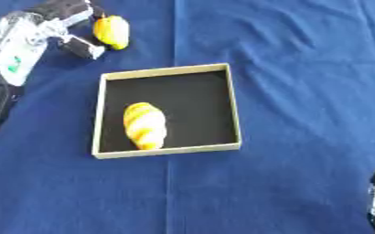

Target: Pick up objects on the table and place them in the box.

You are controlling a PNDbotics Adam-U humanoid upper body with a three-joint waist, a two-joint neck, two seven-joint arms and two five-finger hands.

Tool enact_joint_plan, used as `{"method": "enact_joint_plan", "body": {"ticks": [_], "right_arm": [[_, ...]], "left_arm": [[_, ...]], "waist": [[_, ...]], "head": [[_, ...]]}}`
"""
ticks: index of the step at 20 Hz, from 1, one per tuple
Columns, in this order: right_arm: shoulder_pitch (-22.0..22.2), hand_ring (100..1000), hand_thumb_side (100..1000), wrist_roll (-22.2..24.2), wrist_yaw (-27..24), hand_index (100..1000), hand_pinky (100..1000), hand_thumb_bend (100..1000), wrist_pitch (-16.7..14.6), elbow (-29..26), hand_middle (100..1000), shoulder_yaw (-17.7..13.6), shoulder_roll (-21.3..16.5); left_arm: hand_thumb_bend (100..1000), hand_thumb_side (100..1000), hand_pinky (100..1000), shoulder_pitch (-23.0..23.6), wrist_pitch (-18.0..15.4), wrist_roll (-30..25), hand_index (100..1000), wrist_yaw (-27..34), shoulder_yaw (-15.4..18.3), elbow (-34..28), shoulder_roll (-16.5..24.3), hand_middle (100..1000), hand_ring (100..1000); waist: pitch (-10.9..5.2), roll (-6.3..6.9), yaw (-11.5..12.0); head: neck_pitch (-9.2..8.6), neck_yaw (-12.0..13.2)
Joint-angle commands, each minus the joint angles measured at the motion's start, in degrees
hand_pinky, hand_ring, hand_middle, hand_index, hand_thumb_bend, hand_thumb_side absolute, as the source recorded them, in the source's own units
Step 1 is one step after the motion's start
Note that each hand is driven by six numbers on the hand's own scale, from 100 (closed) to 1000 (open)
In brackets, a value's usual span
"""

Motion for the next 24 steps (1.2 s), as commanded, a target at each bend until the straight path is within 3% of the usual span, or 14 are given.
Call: {"method": "enact_joint_plan", "body": {"ticks": [1,9,14,18,21,24], "right_arm": [[0.51,970,675,0.48,-0.27,871,795,100,-0.51,-0.93,737,-0.48,-0.32],[1.34,969,672,0.60,-0.27,871,795,100,-0.84,-0.93,735,-0.80,-0.22],[1.26,967,667,0.46,-0.20,870,796,100,-1.10,-0.93,734,-0.89,-0.22],[1.12,965,664,0.32,0.02,869,796,100,-1.56,-0.93,734,-0.85,-0.40],[1.10,967,667,0.34,-0.07,870,796,100,-1.51,-0.93,734,-0.84,-0.36],[0.94,966,667,0.55,-0.35,869,797,100,-1.59,-0.93,734,-0.84,-0.51]], "left_arm": [[100,194,876,-0.79,0.50,-0.75,710,1.82,-0.09,-2.94,2.14,636,806],[100,237,870,0.58,1.70,-3.31,694,8.12,-1.92,-12.45,4.13,628,810],[100,311,856,2.85,2.10,-5.20,657,18.06,-7.04,-25.49,5.81,605,803],[100,332,853,4.57,4.91,-6.10,653,24.87,-11.70,-37.83,6.96,603,804],[100,343,851,5.22,7.36,-7.88,652,28.31,-14.26,-44.47,6.50,602,807],[100,330,853,5.64,8.99,-10.07,656,28.10,-15.64,-47.35,4.67,604,807]], "waist": [[-2.01,-0.41,0.23],[-2.82,-0.96,1.64],[-2.87,-1.09,2.16],[-2.85,-1.12,2.09],[-2.94,-1.09,2.30],[-3.14,-1.05,2.46]], "head": [[0.55,-0.24],[1.19,-0.98],[1.60,-1.84],[1.79,-2.29],[1.99,-2.44],[2.07,-2.50]]}}
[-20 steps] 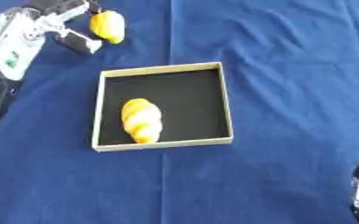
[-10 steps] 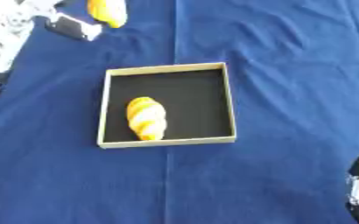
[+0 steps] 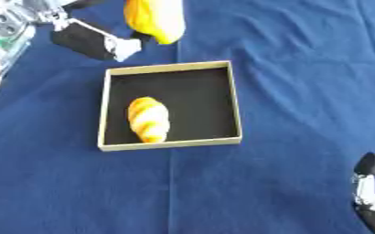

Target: Pick up objects on the table and place them in the box.

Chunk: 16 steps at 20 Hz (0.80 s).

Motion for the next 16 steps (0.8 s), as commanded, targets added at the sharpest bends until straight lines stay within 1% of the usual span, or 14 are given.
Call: {"method": "enact_joint_plan", "body": {"ticks": [1,4,5,8,12,16], "right_arm": [[-0.19,966,667,0.02,-0.26,869,797,100,-0.43,-0.93,734,-0.57,-0.98],[-0.17,967,668,0.13,-0.42,870,797,100,-0.45,-0.93,734,-0.69,-0.85],[-0.13,967,668,0.13,-0.46,870,797,100,-0.42,-0.93,734,-0.74,-0.77],[-0.12,969,673,0.13,-0.47,870,797,100,-0.35,-0.93,734,-0.81,-0.44],[-0.21,972,678,0.29,-0.42,871,797,100,-0.17,-0.93,733,-0.70,0.02],[-0.34,975,686,0.55,-0.34,872,798,100,0.22,-0.93,733,-0.47,0.69]], "left_arm": [[100,332,853,-0.28,1.55,-1.65,655,-0.28,-0.85,-3.27,-1.18,603,807],[100,306,852,0.76,1.95,-1.37,659,-3.79,-1.68,-2.17,-4.30,604,803],[100,306,851,1.15,1.82,-1.16,659,-5.20,-2.13,-1.59,-5.20,604,803],[100,270,855,2.51,0.79,-0.39,672,-9.42,-3.49,0.79,-7.40,610,802],[100,254,857,4.07,-0.82,0.95,681,-13.94,-4.35,5.07,-8.73,615,804],[100,257,854,5.36,-1.42,2.69,681,-16.96,-4.21,9.05,-9.77,615,805]], "waist": [[-1.70,-0.17,0.03],[-1.79,-0.19,0.04],[-1.81,-0.18,0.06],[-1.69,-0.13,0.20],[-1.38,-0.10,0.30],[-0.97,-0.19,0.29]], "head": [[0.14,-0.19],[0.00,-0.13],[0.00,-0.12],[0.11,0.07],[0.15,0.07],[0.06,0.12]]}}
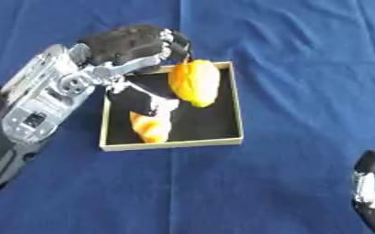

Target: Pick up objects on the table and place them in the box.

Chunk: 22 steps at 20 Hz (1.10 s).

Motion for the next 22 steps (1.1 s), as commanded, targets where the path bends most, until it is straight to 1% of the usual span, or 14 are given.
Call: {"method": "enact_joint_plan", "body": {"ticks": [1,2,3,8,9,10,11,12,13,14,17,18,21,22], "right_arm": [[0.02,975,687,0.08,-0.08,872,798,100,0.28,-0.93,733,-0.13,-0.06],[0.02,977,697,0.15,-0.05,872,798,100,0.36,-0.93,732,-0.08,0.11],[0.03,977,698,0.21,-0.02,872,798,100,0.45,-0.93,732,-0.02,0.27],[0.00,980,717,0.58,0.22,873,798,100,0.82,-0.93,732,0.30,0.96],[0.00,980,718,0.66,0.27,873,798,100,0.86,-0.93,732,0.37,1.05],[0.02,980,719,0.70,0.32,873,798,100,0.90,-0.93,732,0.42,1.13],[0.06,980,720,0.72,0.36,873,798,100,0.94,-0.93,731,0.44,1.20],[0.11,980,721,0.73,0.39,873,798,100,0.97,-0.93,731,0.45,1.26],[0.18,980,722,0.76,0.43,873,798,100,1.01,-0.93,731,0.50,1.33],[0.22,981,725,0.81,0.46,873,799,100,1.05,-0.93,730,0.55,1.37],[0.34,982,728,1.04,0.43,873,799,100,1.21,-0.93,730,0.70,1.49],[0.37,982,729,1.09,0.39,873,799,100,1.25,-0.93,730,0.71,1.50],[0.54,982,731,1.33,0.37,873,799,100,1.29,-0.93,729,0.81,1.51],[0.59,982,731,1.38,0.37,872,799,100,1.31,-0.93,729,0.84,1.52]], "left_arm": [[100,259,854,-0.11,-0.42,1.68,681,-2.41,0.43,2.10,-0.44,615,805],[100,220,853,0.14,-0.49,2.13,680,-2.89,0.49,2.66,-0.66,615,806],[100,263,853,0.36,-0.50,2.53,681,-3.31,0.54,3.10,-0.84,615,806],[100,263,854,1.17,-0.87,3.30,693,-4.94,0.16,4.76,-1.52,623,813],[100,272,857,1.30,-1.20,3.09,713,-5.01,-0.01,5.02,-1.61,638,825],[100,297,875,1.41,-1.69,2.66,794,-4.93,-0.16,5.20,-1.66,692,872],[100,351,895,1.48,-2.43,2.02,869,-4.80,-0.33,5.21,-1.63,743,915],[100,435,939,1.50,-3.18,1.40,930,-4.78,-0.38,5.09,-1.57,812,986],[100,523,968,1.46,-3.91,0.81,961,-5.02,-0.37,4.85,-1.46,848,1000],[100,592,997,1.42,-4.42,0.40,980,-5.48,-0.28,4.60,-1.36,870,1000],[100,767,1000,1.26,-4.57,0.57,1000,-9.04,0.11,3.64,-1.09,913,1000],[158,818,1000,1.25,-4.38,0.76,1000,-10.24,0.16,3.40,-1.08,923,1000],[208,855,1000,1.19,-3.19,1.45,1000,-12.90,0.45,2.93,-1.01,931,1000],[206,837,1000,1.18,-2.72,1.74,1000,-13.31,0.56,2.79,-1.02,927,1000]], "waist": [[-0.93,-0.32,-0.06],[-0.85,-0.35,-0.08],[-0.78,-0.39,-0.10],[-0.44,-0.53,-0.20],[-0.41,-0.55,-0.24],[-0.39,-0.57,-0.28],[-0.39,-0.57,-0.29],[-0.39,-0.58,-0.29],[-0.39,-0.58,-0.27],[-0.41,-0.58,-0.25],[-0.54,-0.57,-0.13],[-0.58,-0.57,-0.10],[-0.73,-0.57,-0.10],[-0.77,-0.58,-0.10]], "head": [[-0.03,0.19],[-0.08,0.20],[-0.12,0.21],[-0.26,0.33],[-0.28,0.33],[-0.28,0.33],[-0.28,0.32],[-0.27,0.31],[-0.31,0.31],[-0.32,0.31],[-0.35,0.29],[-0.37,0.26],[-0.47,0.24],[-0.48,0.23]]}}
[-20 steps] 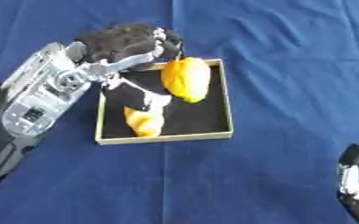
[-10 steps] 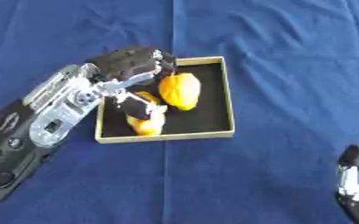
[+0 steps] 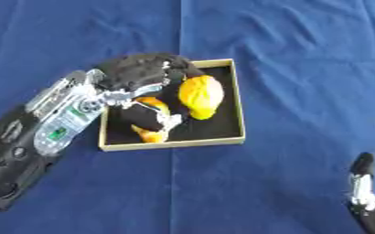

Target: Pick up objects on the table and place them in the box.

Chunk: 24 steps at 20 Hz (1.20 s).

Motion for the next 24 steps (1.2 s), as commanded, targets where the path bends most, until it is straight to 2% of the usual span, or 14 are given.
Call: {"method": "enact_joint_plan", "body": {"ticks": [1,5,6,7,8,10,12,14,16,19,24], "right_arm": [[0.34,982,731,0.17,0.27,872,799,100,0.09,-0.93,729,0.10,-0.53],[0.48,982,731,0.24,0.33,873,800,100,0.07,-0.93,729,0.14,-0.53],[0.50,982,729,0.20,0.35,873,800,100,0.06,-0.93,729,0.11,-0.53],[0.53,982,728,0.12,0.37,873,800,100,0.01,-0.93,729,0.05,-0.54],[0.55,981,725,0.01,0.39,872,800,100,-0.06,-0.93,729,-0.02,-0.57],[0.55,978,715,-0.26,0.48,872,799,100,-0.30,-0.93,729,-0.19,-0.68],[0.48,973,701,-0.86,0.78,871,799,100,-0.80,-0.93,728,-0.61,-0.86],[0.42,970,691,-1.69,1.10,870,799,100,-1.53,-0.93,728,-1.04,-1.00],[0.36,965,677,-2.53,1.54,868,799,100,-2.23,-0.93,728,-1.45,-1.08],[0.36,961,665,-3.74,2.15,867,798,100,-2.83,-0.93,728,-2.05,-0.69],[0.03,954,647,-5.82,2.95,866,797,100,-3.61,-0.93,727,-3.15,0.21]], "left_arm": [[204,836,1000,-0.91,1.34,1.02,1000,-1.77,0.89,-1.69,0.74,927,1000],[159,755,1000,-0.91,2.44,1.97,1000,-1.05,1.71,-4.04,1.09,907,1000],[111,716,1000,-0.98,2.66,2.11,995,-0.18,2.18,-5.57,1.35,900,1000],[100,691,1000,-1.13,2.85,2.37,984,1.15,2.87,-7.73,1.76,893,1000],[100,626,1000,-1.23,3.30,2.54,963,2.84,3.74,-10.13,2.27,881,1000],[100,603,983,-1.40,5.11,3.08,921,7.64,6.08,-15.31,3.37,856,1000],[100,555,955,-1.22,7.50,5.04,872,15.11,9.90,-21.04,4.63,828,1000],[100,536,939,-0.57,11.10,8.50,847,22.13,14.10,-25.50,6.21,813,1000],[100,540,920,0.16,13.12,12.56,823,27.49,17.28,-27.52,7.88,793,1000],[100,563,898,1.65,11.52,19.59,791,33.73,21.07,-28.10,10.38,761,994],[100,574,878,5.90,3.22,35.94,776,39.75,27.12,-28.17,13.90,728,955]], "waist": [[-1.54,-0.28,-0.03],[-1.68,-0.26,0.02],[-1.73,-0.23,0.06],[-1.79,-0.20,0.11],[-1.85,-0.18,0.16],[-1.98,-0.15,0.24],[-2.14,-0.10,0.39],[-2.29,-0.06,0.52],[-2.36,-0.08,0.58],[-2.30,-0.24,0.69],[-2.05,-0.73,1.11]], "head": [[-0.44,0.05],[-0.31,-0.11],[-0.26,-0.21],[-0.21,-0.36],[-0.18,-0.51],[-0.17,-0.84],[-0.13,-1.37],[-0.20,-1.88],[-0.38,-2.27],[-0.47,-2.74],[-0.50,-3.00]]}}
